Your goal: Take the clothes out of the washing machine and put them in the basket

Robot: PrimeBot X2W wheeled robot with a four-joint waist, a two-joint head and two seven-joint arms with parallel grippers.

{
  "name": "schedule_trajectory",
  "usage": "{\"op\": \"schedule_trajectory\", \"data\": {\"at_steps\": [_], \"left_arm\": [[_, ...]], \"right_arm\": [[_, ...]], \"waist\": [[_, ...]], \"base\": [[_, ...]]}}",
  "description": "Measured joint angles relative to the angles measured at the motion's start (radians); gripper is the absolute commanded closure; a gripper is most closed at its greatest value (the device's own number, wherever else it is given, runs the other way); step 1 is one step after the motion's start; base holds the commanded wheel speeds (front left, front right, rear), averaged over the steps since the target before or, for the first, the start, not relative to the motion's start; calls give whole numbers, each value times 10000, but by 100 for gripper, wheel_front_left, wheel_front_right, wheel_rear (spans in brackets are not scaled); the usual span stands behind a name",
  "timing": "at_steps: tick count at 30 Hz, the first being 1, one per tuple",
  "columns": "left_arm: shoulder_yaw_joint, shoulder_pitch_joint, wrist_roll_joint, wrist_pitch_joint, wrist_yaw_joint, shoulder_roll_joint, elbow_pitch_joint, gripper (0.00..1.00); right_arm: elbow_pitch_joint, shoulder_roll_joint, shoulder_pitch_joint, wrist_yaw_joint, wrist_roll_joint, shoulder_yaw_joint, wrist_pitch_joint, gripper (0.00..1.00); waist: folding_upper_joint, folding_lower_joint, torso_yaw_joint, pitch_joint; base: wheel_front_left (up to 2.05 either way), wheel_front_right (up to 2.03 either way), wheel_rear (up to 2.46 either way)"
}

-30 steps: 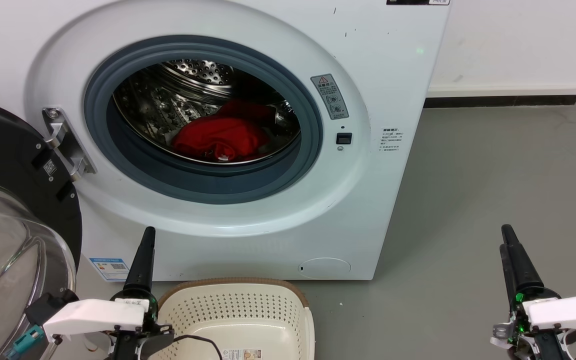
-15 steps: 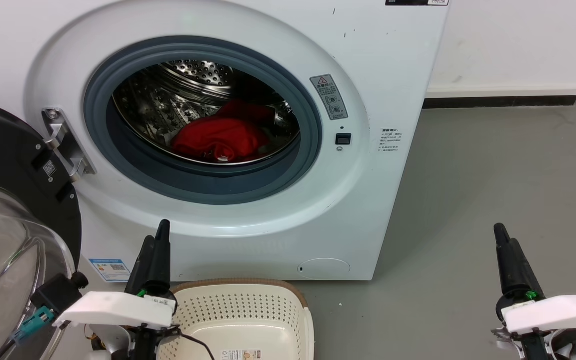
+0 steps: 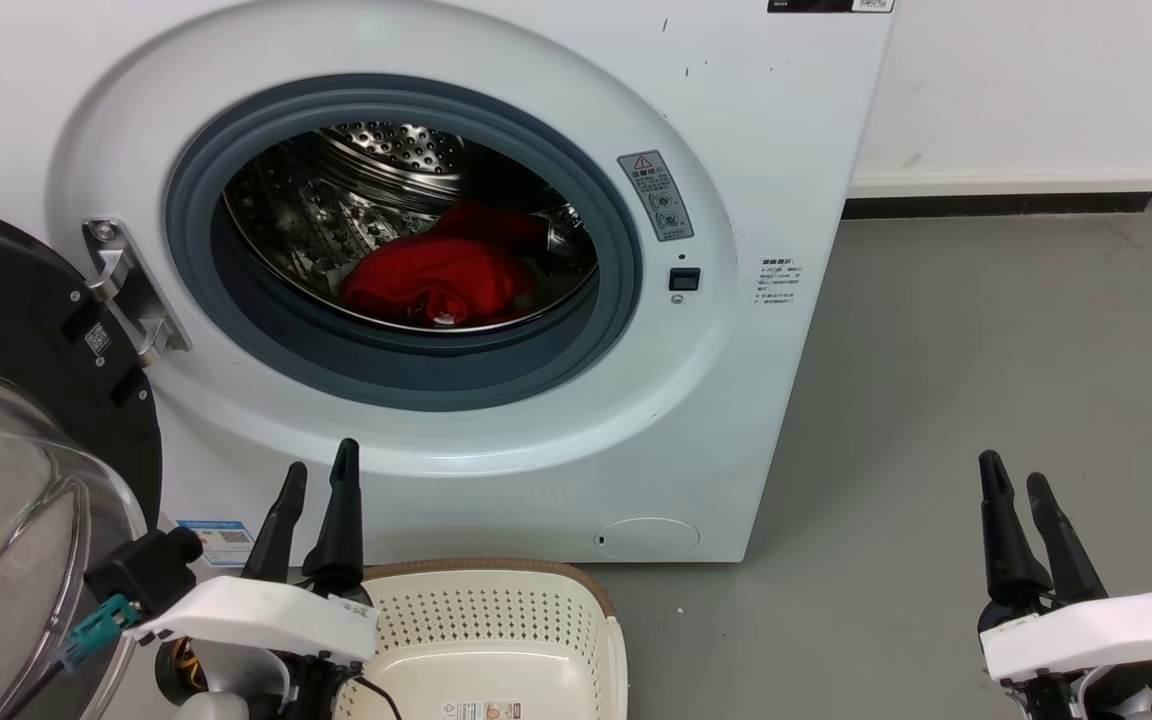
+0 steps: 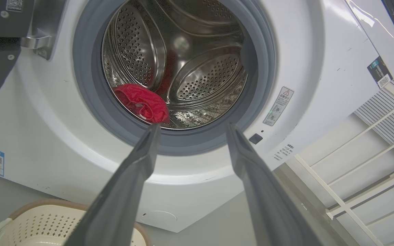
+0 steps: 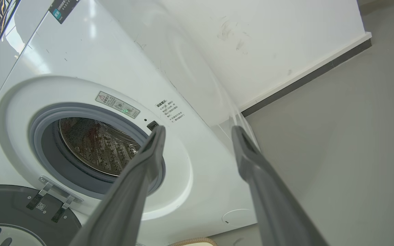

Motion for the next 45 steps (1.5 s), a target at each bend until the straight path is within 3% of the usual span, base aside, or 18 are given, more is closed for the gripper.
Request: {"op": "schedule_trajectory", "data": {"at_steps": [25, 45], "left_arm": [[-692, -24, 3007, -752, 644, 318, -142, 0], [-677, -21, 4523, -1204, 807, 301, 127, 0]], "right_arm": [[-128, 0, 103, 0, -3522, 104, -612, 0], [-188, -2, 221, 0, -5244, 121, -943, 0]], "waist": [[0, 0, -39, -9], [0, 0, -44, -46]], "base": [[0, 0, 0], [0, 0, 0]]}}
